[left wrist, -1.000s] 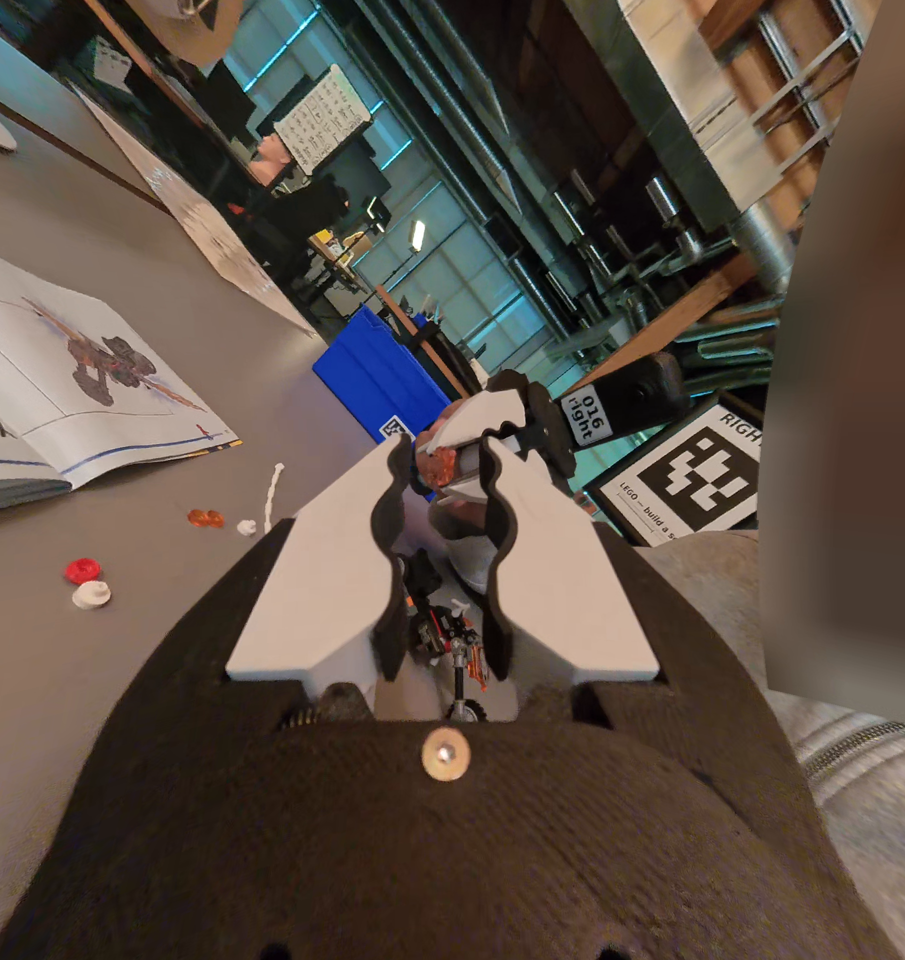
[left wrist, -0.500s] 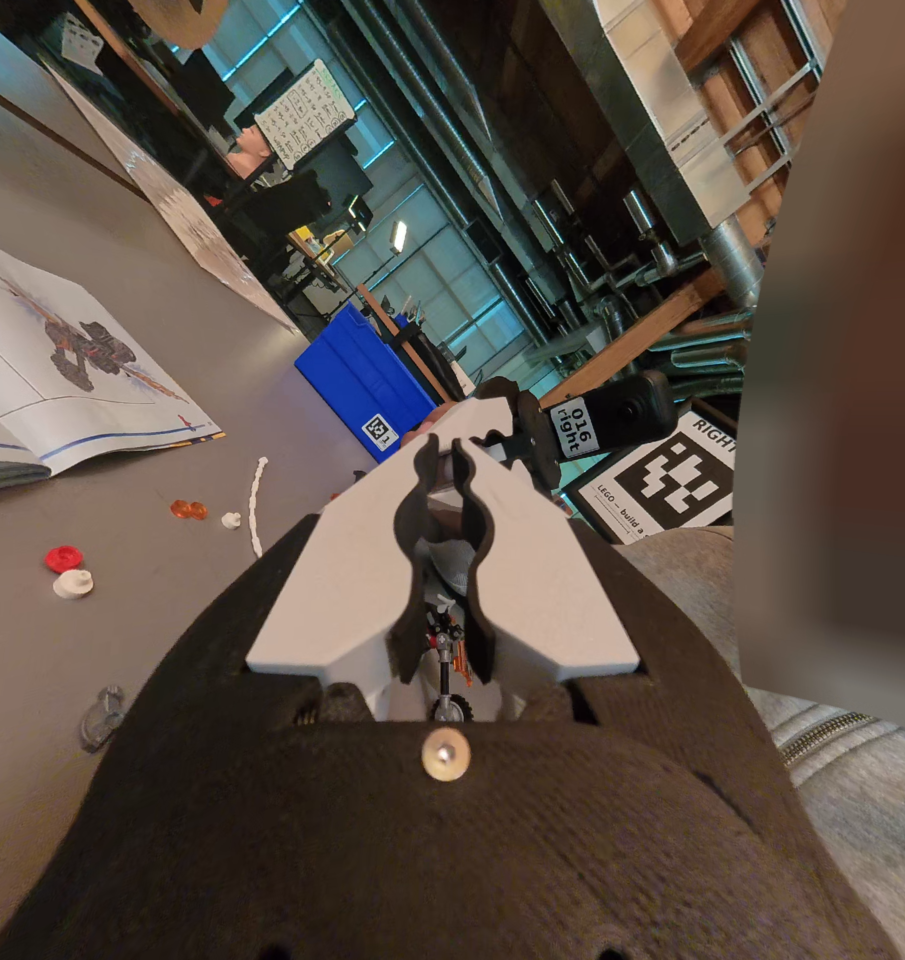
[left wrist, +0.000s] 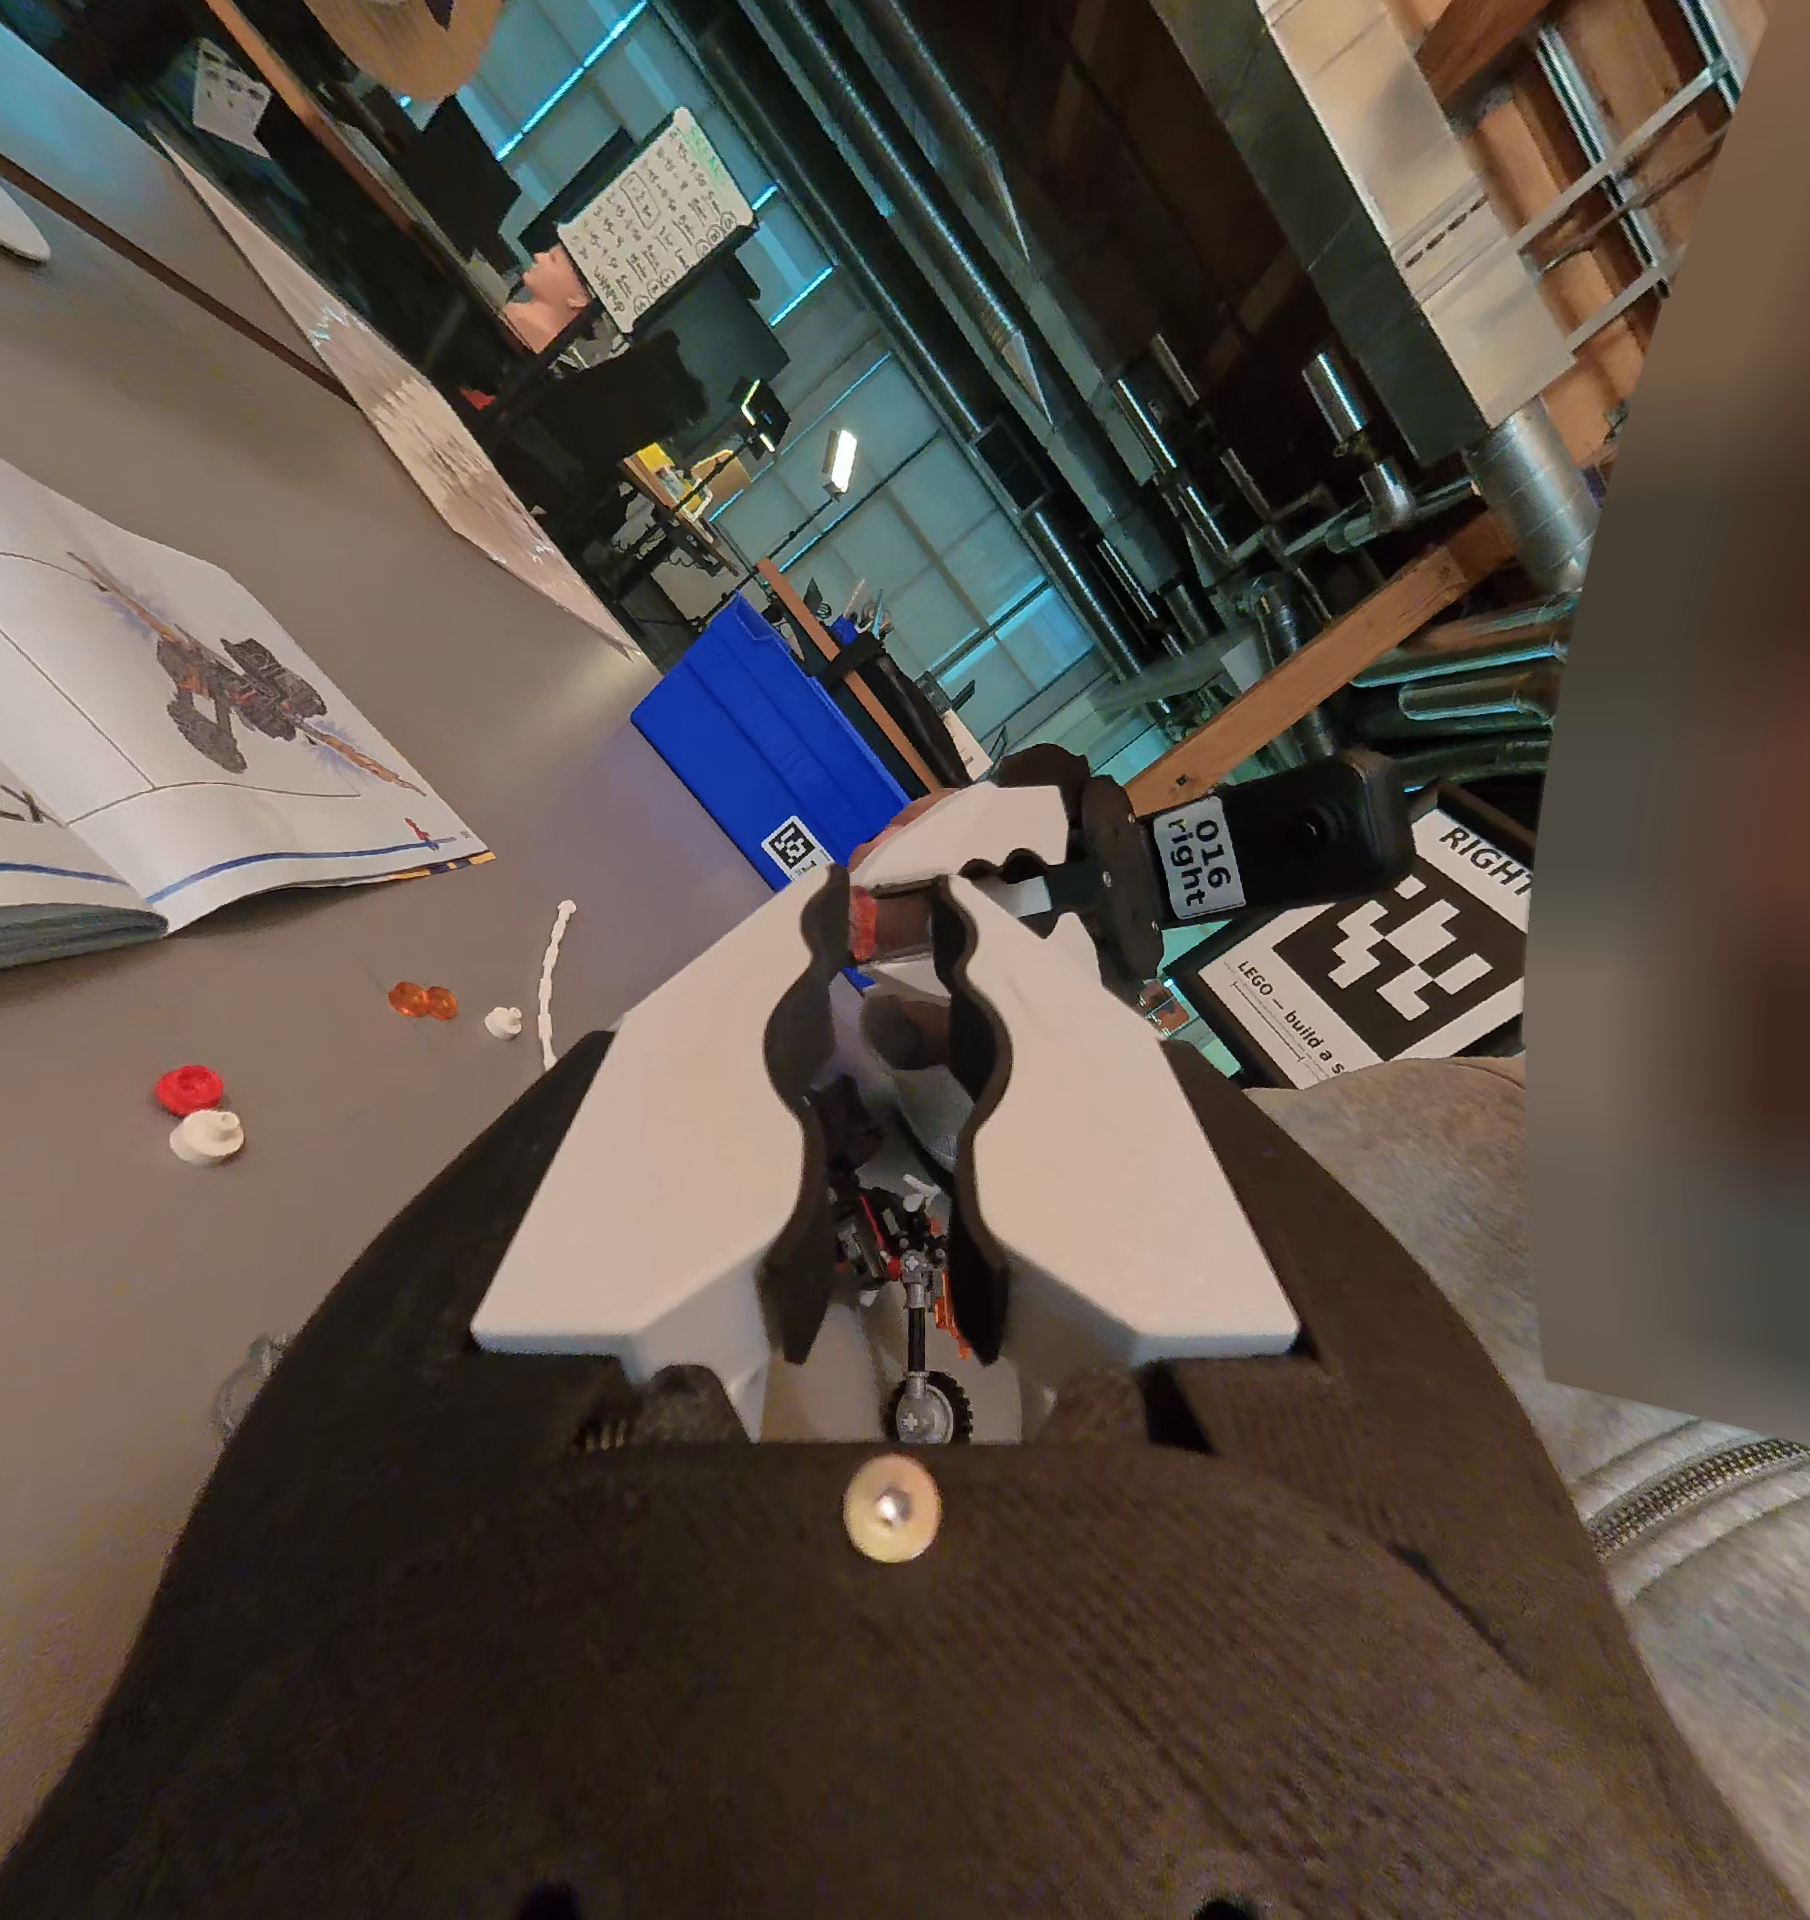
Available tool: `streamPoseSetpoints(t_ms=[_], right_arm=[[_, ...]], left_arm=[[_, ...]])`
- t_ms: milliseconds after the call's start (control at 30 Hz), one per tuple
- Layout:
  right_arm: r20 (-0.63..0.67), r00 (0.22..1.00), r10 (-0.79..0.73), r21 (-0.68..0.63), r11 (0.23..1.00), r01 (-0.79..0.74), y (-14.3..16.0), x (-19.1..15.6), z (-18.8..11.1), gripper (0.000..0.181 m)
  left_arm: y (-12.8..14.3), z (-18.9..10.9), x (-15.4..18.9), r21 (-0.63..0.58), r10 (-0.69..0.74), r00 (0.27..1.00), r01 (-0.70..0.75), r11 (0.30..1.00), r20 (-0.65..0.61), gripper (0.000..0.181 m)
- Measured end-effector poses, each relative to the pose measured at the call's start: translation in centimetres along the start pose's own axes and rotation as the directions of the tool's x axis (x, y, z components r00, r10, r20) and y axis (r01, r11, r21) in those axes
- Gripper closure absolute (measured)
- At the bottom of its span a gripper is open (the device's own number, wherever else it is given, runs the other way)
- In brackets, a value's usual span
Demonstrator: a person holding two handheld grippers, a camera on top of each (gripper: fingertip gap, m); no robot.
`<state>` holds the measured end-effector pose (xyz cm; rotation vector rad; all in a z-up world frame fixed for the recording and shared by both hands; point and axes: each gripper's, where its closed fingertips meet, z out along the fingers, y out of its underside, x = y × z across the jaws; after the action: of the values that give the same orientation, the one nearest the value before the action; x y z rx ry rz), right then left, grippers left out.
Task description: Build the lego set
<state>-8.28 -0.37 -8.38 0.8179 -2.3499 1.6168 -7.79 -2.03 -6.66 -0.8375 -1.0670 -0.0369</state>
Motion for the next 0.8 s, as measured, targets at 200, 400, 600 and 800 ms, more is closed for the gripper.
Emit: streamPoseSetpoints(t_ms=[200, 400, 600, 800], right_arm=[[-0.004, 1.0, -0.012, 0.005, 1.0, 0.012, -0.15, -0.01, -0.08, 0.171], [-0.012, 0.999, -0.033, 0.017, 0.999, 0.033, -0.41, -0.09, -0.13, 0.171], [-0.038, 0.994, -0.101, 0.053, 0.993, 0.103, -0.94, -0.31, -0.13, 0.158], [-0.151, 0.944, -0.294, -0.022, 0.956, 0.294, -0.59, -0.02, 0.2, 0.151]], left_arm=[[0.25, 0.13, -0.07, -0.013, -0.009, 1.0, 0.009, 1.0, 0.0, 0.172], [0.37, 0.15, 0.02, -0.018, -0.03, 0.999, 0.029, 0.999, -0.013, 0.179], [-0.04, -0.12, 0.13, 0.008, -0.057, 0.998, 0.057, 0.998, -0.034, 0.179], [0.09, -0.08, 0.2, 0.004, -0.088, 0.995, 0.089, 0.996, -0.055, 0.179]])
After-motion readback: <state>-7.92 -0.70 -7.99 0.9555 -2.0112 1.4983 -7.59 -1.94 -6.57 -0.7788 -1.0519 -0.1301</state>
